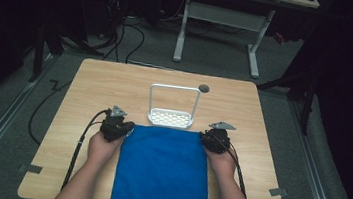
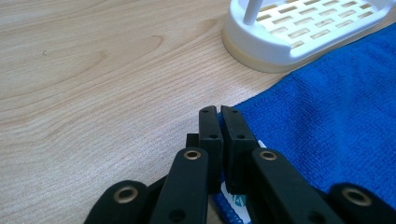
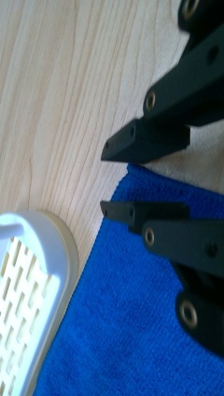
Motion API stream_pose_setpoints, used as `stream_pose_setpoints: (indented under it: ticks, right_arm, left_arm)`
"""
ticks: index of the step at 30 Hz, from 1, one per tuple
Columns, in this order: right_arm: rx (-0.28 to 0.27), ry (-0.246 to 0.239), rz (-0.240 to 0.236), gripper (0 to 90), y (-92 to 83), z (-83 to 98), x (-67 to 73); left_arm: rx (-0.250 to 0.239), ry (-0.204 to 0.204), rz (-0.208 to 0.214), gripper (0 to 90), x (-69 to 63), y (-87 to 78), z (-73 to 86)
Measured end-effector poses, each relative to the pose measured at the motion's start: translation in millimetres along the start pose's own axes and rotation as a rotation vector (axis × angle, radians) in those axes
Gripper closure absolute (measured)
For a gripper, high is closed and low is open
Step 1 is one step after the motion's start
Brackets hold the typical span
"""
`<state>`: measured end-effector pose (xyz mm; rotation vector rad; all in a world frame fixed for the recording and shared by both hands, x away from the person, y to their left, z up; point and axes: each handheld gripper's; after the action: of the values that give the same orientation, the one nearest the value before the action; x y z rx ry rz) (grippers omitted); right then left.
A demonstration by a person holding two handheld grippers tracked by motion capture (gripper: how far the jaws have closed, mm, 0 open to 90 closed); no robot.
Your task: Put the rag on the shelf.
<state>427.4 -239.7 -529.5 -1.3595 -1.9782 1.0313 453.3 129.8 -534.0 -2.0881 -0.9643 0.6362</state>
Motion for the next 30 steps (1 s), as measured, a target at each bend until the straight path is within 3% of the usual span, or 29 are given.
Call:
stream_pose_setpoints:
  ticks: [5,10,15,17,18,21,23,27,30]
  right_arm:
    - [-0.001,-0.014,-0.016,86.3,0.1,0.4,2.8]
    - [0.008,-0.017,-0.030,88.0,-1.0,-0.8,2.6]
    - [-0.076,-0.032,-0.062,88.1,-18.8,1.8,1.6]
    - [-0.104,-0.031,-0.073,88.0,-24.5,3.2,2.5]
    - [-0.152,-0.032,-0.086,88.0,-35.3,7.1,5.7]
    - [-0.204,-0.049,-0.093,88.0,-44.6,15.5,10.2]
    - [-0.237,-0.034,-0.115,87.9,-47.5,26.6,11.7]
    - [-0.212,-0.031,-0.131,88.0,-44.3,41.4,12.6]
    - [-0.268,-0.017,-0.133,88.0,-54.4,39.4,11.9]
  left_arm:
    - [0.001,0.000,0.002,87.8,-0.4,-0.1,0.2]
    - [-0.005,0.023,-0.002,87.9,-2.1,-1.0,0.9]
    - [-0.057,0.000,0.041,88.5,-1.2,-8.8,5.5]
    - [-0.069,0.007,0.030,88.7,-3.5,-11.0,6.5]
    - [-0.081,0.027,0.006,88.7,-8.1,-15.1,6.8]
    - [-0.112,0.017,0.004,88.7,-10.3,-22.7,6.9]
    - [-0.134,0.017,-0.005,88.7,-12.0,-27.8,9.4]
    - [-0.169,0.003,0.004,88.6,-16.9,-37.1,16.7]
    - [-0.192,0.029,-0.012,88.6,-24.4,-46.3,18.0]
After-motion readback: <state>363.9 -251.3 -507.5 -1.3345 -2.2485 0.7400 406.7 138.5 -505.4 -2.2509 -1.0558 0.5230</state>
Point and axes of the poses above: each handheld gripper's, and its own axes: y roughly forward along the jaws, z roughly out of its underside, x roughly to its left, and after that the axes turned 12 degrees about x, right-handed
